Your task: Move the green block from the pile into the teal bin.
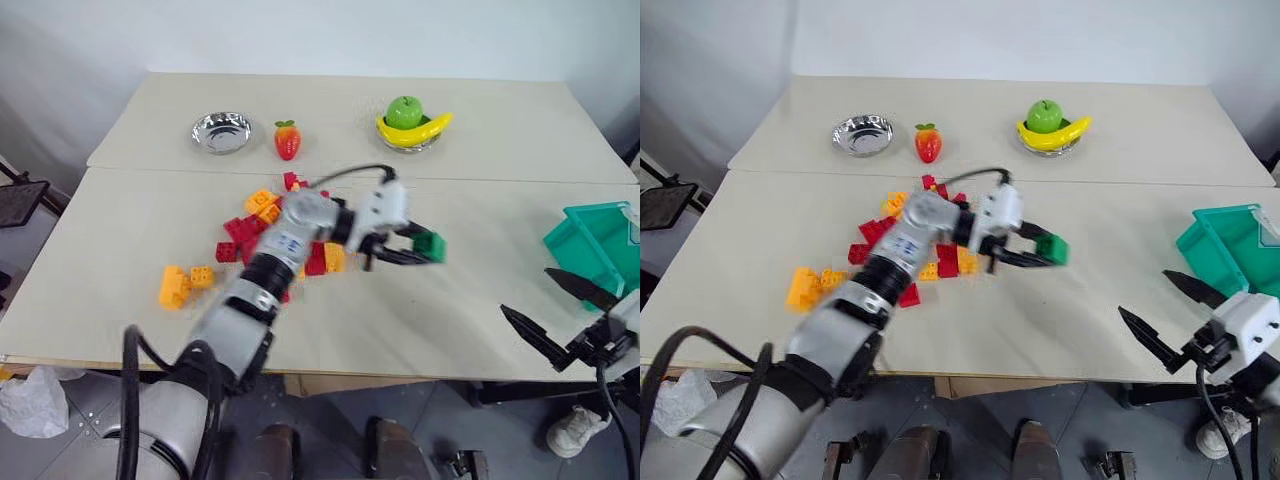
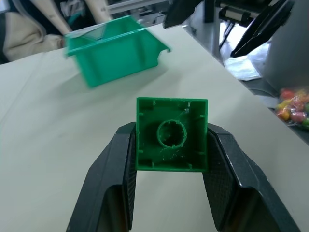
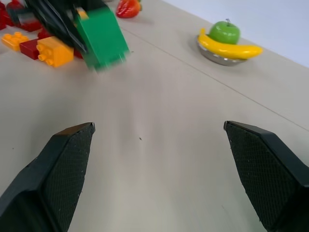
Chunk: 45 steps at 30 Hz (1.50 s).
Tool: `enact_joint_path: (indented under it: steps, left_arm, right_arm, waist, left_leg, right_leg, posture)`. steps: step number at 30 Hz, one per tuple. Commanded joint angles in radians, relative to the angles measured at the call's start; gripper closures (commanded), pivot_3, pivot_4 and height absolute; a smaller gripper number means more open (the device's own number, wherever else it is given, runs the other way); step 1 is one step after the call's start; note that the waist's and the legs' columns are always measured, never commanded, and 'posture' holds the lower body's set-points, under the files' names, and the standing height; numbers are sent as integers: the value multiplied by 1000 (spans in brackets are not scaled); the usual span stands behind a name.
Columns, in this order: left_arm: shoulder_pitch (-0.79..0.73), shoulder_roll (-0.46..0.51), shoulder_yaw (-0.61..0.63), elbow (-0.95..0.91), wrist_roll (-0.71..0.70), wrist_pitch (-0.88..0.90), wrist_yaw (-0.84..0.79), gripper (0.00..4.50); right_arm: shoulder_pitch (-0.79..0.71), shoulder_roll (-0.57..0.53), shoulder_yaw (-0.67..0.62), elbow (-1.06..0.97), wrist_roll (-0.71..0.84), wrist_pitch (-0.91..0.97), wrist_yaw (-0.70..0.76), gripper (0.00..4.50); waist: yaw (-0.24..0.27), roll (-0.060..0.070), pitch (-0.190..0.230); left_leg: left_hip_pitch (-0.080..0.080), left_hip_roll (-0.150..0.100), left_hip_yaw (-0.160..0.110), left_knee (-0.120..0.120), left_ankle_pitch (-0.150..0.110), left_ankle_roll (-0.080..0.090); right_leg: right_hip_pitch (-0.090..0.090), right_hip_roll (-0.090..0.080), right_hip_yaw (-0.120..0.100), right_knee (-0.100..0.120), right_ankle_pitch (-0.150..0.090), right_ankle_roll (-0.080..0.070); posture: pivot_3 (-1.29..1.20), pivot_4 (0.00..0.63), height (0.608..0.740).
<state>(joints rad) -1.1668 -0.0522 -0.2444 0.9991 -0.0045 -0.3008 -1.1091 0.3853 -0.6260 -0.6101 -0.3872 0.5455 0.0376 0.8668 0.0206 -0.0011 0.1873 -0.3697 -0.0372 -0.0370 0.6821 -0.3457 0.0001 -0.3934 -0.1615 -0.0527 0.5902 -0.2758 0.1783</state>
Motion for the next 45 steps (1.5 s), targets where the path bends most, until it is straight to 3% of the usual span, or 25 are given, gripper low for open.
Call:
enact_joint_path:
  steps: [1,2,10,14,17,20,25,28,33,39,41,45]
  left_arm:
    - [4,-60,-11,109,63,-103,149,3009]
    - [5,-66,-11,125,69,-113,158,3009]
    - [3,-20,104,135,-9,-108,97,500]
    - [42,62,196,76,-108,-97,-18,500]
    - [119,151,246,-76,-206,-54,-153,500]
    - [266,289,275,-305,-282,25,-248,19]
    - [526,493,329,-701,-376,259,-212,19]
    - [661,583,369,-853,-402,340,-168,19]
    - [845,695,427,-1025,-450,451,-130,19]
    - [930,695,442,-1132,-462,471,-37,19]
    - [936,682,431,-1154,-466,480,-11,19]
    - [931,670,409,-1177,-468,488,14,19]
  right_arm:
    - [62,50,-38,-95,7,-23,-38,0]
    - [73,59,-37,-110,6,-24,-45,0]
    - [113,78,-46,-132,11,-39,-49,0]
    - [100,60,-53,-97,11,-53,-29,0]
    - [85,22,-70,-44,24,-51,14,0]
    - [53,-28,-88,61,55,-18,61,0]
    - [-13,-132,-54,268,5,-41,174,0]
    - [-100,-186,-3,289,8,7,190,0]
    - [-350,-310,197,294,-22,189,193,0]
    - [-733,-325,458,431,-148,273,204,0]
    - [-886,-290,562,547,-224,276,213,0]
    - [-1057,-239,673,719,-309,279,255,0]
  waist:
    - [4,1,0]
    - [5,1,0]
    - [11,1,-1]
    - [3,2,-1]
    - [1,2,-1]
    - [-5,3,-2]
    - [-6,3,-2]
    - [-1,4,-2]
    - [-7,5,-3]
    - [-4,5,-3]
    - [-3,5,-3]
    - [-5,5,-3]
  left_leg:
    - [0,0,0,0,0,0]
    - [0,0,0,0,0,0]
    - [-1,-1,2,2,0,1]
    - [0,-1,2,1,-1,1]
    - [0,0,2,1,-1,1]
    - [1,0,3,2,-1,1]
    - [1,0,1,2,-1,1]
    - [1,0,0,3,-1,1]
    - [2,1,-7,3,0,1]
    - [1,0,-8,3,0,1]
    - [0,0,-8,3,-1,0]
    - [-1,0,-7,3,-1,0]
  right_leg:
    - [0,0,0,0,0,0]
    - [0,0,0,0,0,0]
    - [0,0,2,0,1,2]
    - [-1,-1,2,0,1,2]
    - [-1,-1,2,0,1,2]
    - [-1,-1,2,1,1,1]
    - [0,-1,2,1,1,1]
    - [1,-1,2,1,1,1]
    - [1,-1,3,2,1,1]
    - [0,-2,3,1,1,0]
    - [-1,-2,2,1,1,0]
    - [-1,-2,0,1,0,0]
  posture:
    - [0,150,740]
    - [0,150,740]
    - [0,150,740]
    - [0,150,740]
    - [0,150,740]
    - [0,150,740]
    - [0,150,740]
    - [0,150,740]
    - [0,150,740]
    - [0,150,740]
    - [0,150,740]
    - [0,150,740]
